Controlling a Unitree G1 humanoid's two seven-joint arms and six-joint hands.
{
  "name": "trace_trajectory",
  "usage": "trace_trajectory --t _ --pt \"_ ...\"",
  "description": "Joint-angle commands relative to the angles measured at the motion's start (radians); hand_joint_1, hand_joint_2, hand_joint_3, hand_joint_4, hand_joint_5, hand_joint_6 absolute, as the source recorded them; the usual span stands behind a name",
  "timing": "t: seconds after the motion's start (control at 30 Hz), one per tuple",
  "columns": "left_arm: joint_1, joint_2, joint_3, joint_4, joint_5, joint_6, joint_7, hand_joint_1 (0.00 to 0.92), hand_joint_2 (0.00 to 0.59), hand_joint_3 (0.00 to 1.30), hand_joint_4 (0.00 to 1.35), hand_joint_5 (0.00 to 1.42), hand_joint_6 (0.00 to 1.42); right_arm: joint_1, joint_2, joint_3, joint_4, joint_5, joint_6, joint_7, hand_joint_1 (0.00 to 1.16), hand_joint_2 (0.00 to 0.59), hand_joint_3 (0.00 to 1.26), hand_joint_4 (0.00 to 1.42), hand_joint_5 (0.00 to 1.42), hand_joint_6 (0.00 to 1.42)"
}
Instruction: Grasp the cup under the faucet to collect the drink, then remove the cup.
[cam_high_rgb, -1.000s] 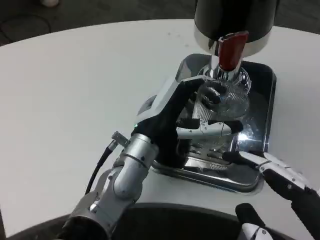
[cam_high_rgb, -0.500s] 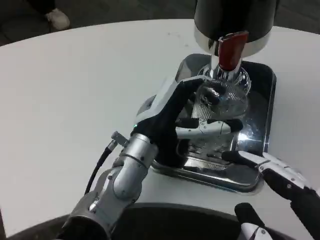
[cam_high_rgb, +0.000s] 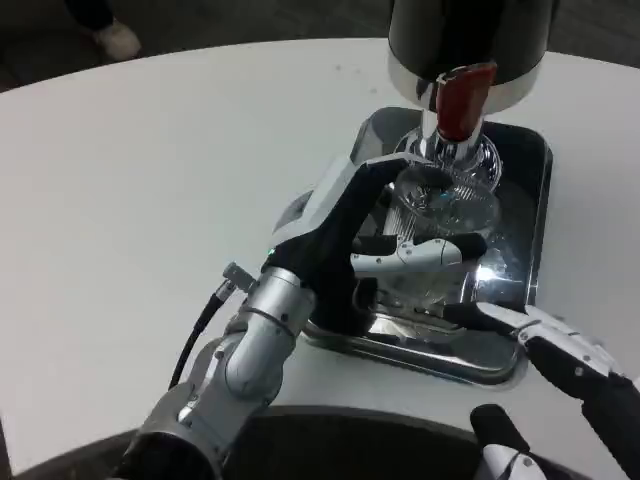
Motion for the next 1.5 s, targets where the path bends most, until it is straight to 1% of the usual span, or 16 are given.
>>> trace_trajectory --t 0.03,0.2,0.33,0.43,0.6,0.73,0.83,0.87,1.0,1.13,1.2,1.3,1.4,1.5 --pt "0.005 0.011 0.004 -0.009 -0.004 -0.006 0.004 0.397 0.12 0.81 0.37 0.89 0.7 0.007 0.008 -0.001 -0.001 0.008 -0.01 -0.006 0.44 0.514 0.23 0.19 0.11 0.06" --pt "0.007 0.015 0.002 -0.011 0.0 -0.007 0.008 0.393 0.119 0.82 0.34 0.85 0.67 0.005 0.009 0.001 0.001 0.01 -0.009 -0.005 0.44 0.51 0.23 0.19 0.11 0.06" --pt "0.008 0.016 0.002 -0.011 -0.001 -0.009 0.007 0.395 0.122 0.82 0.31 0.78 0.65 0.001 0.01 0.003 0.002 0.01 -0.008 -0.006 0.44 0.509 0.23 0.19 0.11 0.06" --pt "0.009 0.018 0.001 -0.009 -0.002 -0.012 0.004 0.399 0.122 0.79 0.3 0.73 0.63 -0.001 0.011 0.003 0.002 0.009 -0.006 -0.005 0.44 0.508 0.23 0.2 0.12 0.06" --pt "0.01 0.017 -0.001 -0.005 -0.002 -0.015 0.002 0.4 0.122 0.74 0.28 0.7 0.62 0.0 0.013 0.003 0.003 0.009 -0.006 -0.005 0.44 0.512 0.23 0.2 0.12 0.06" --pt "0.008 0.015 -0.003 -0.003 -0.002 -0.017 0.0 0.395 0.135 0.62 0.28 0.7 0.62 0.001 0.014 0.004 0.003 0.008 -0.006 -0.006 0.43 0.515 0.24 0.21 0.12 0.06" --pt "0.007 0.014 -0.003 -0.001 -0.003 -0.019 -0.002 0.395 0.136 0.44 0.28 0.7 0.62 0.001 0.015 0.004 0.002 0.007 -0.006 -0.006 0.43 0.516 0.24 0.21 0.12 0.06" --pt "0.007 0.014 -0.004 0.0 -0.003 -0.019 -0.002 0.395 0.136 0.41 0.28 0.7 0.62 0.0 0.015 0.004 0.002 0.007 -0.005 -0.006 0.43 0.516 0.24 0.21 0.12 0.06" --pt "0.006 0.014 -0.005 0.003 -0.003 -0.021 -0.005 0.395 0.137 0.18 0.28 0.7 0.62 -0.003 0.015 0.004 0.004 0.007 -0.005 -0.005 0.43 0.516 0.24 0.21 0.12 0.06" --pt "0.006 0.015 -0.007 0.006 -0.003 -0.023 -0.006 0.391 0.129 0.03 0.28 0.7 0.61 -0.004 0.016 0.005 0.005 0.006 -0.004 -0.006 0.43 0.517 0.24 0.21 0.12 0.06" --pt "0.005 0.016 -0.009 0.007 -0.002 -0.024 -0.007 0.389 0.129 0.0 0.28 0.7 0.61 -0.005 0.016 0.005 0.005 0.007 -0.004 -0.006 0.43 0.517 0.24 0.21 0.12 0.06" --pt "0.005 0.017 -0.011 0.009 -0.002 -0.026 -0.008 0.387 0.127 0.0 0.27 0.7 0.6 -0.006 0.017 0.005 0.006 0.007 -0.004 -0.006 0.43 0.517 0.24 0.21 0.12 0.06" --pt "0.005 0.017 -0.012 0.011 -0.002 -0.028 -0.009 0.37 0.106 0.0 0.27 0.7 0.6 -0.007 0.018 0.005 0.007 0.007 -0.004 -0.006 0.42 0.517 0.24 0.21 0.12 0.06" --pt "0.004 0.019 -0.012 0.015 -0.003 -0.031 -0.01 0.358 0.097 0.0 0.26 0.69 0.58 -0.009 0.019 0.006 0.008 0.008 -0.003 -0.006 0.42 0.517 0.24 0.21 0.12 0.07"
